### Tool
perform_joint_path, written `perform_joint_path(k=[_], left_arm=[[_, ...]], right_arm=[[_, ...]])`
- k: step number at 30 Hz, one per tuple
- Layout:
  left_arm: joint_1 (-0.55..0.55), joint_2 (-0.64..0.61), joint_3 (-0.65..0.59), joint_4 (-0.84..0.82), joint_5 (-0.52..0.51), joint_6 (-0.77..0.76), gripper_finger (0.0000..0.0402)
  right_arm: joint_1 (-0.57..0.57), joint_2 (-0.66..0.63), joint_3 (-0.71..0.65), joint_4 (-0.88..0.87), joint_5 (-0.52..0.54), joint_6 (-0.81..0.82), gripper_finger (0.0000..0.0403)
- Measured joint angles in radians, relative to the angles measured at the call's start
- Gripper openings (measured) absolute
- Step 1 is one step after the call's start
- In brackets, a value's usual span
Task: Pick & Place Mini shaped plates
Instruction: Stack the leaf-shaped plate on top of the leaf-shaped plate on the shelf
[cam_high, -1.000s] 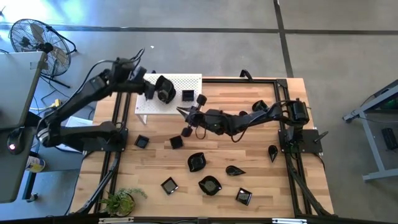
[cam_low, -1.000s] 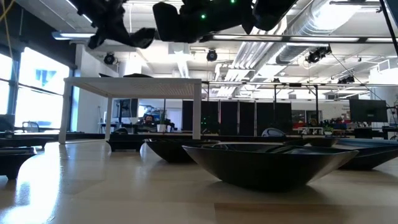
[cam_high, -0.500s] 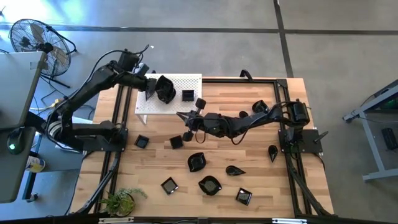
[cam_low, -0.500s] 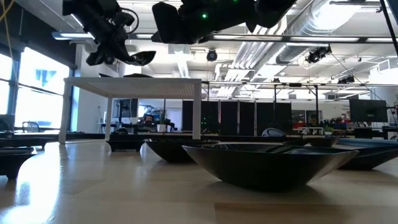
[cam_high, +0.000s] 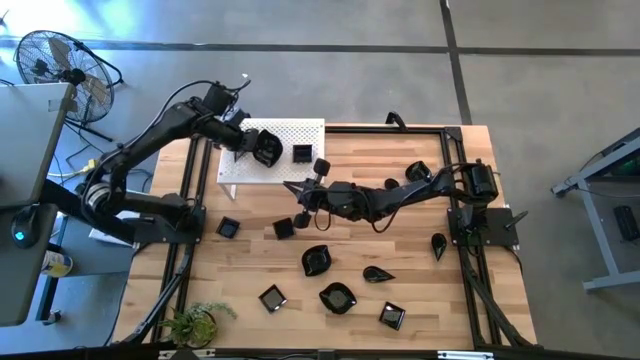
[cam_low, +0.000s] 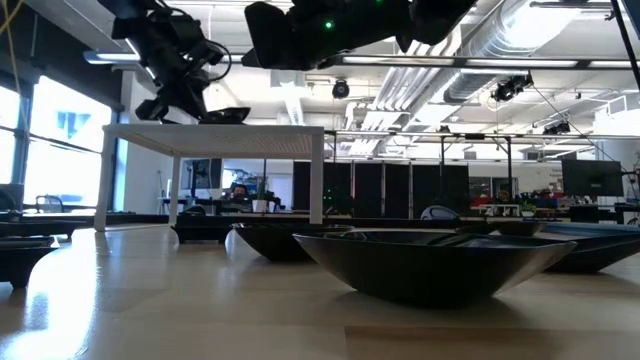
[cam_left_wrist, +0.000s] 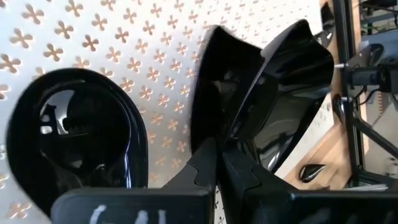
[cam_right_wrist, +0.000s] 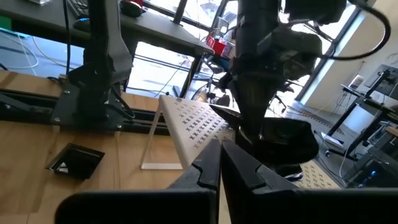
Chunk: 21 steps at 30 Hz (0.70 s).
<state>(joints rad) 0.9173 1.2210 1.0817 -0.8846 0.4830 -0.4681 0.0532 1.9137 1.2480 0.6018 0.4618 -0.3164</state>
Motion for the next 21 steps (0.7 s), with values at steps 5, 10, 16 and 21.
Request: perform_joint_path(k=[5,10,16,21], left_arm=[[0.0,0.01,0.0,0.005,0.009,-0.019,0.0002],[0.0,0.011,0.0,0.0,0.003,-0.058,0.0026],[0.0,0.01,0.003,-0.014,0.0,-0.061,0.0065],[0.0,0.01,0.082,-0.059,-0.031,-0.002,0.0089]], right_arm=[[0.0,0.0,0.0,0.0,0.0,0.001,0.0002],[0.0,0.0,0.0,0.0,-0.001,-0.001,0.0001],[0.0,0.0,0.0,0.0,-0.001,-0.001,0.0001],[0.0,0.0,0.0,0.0,-0.001,-0.001,0.0002]])
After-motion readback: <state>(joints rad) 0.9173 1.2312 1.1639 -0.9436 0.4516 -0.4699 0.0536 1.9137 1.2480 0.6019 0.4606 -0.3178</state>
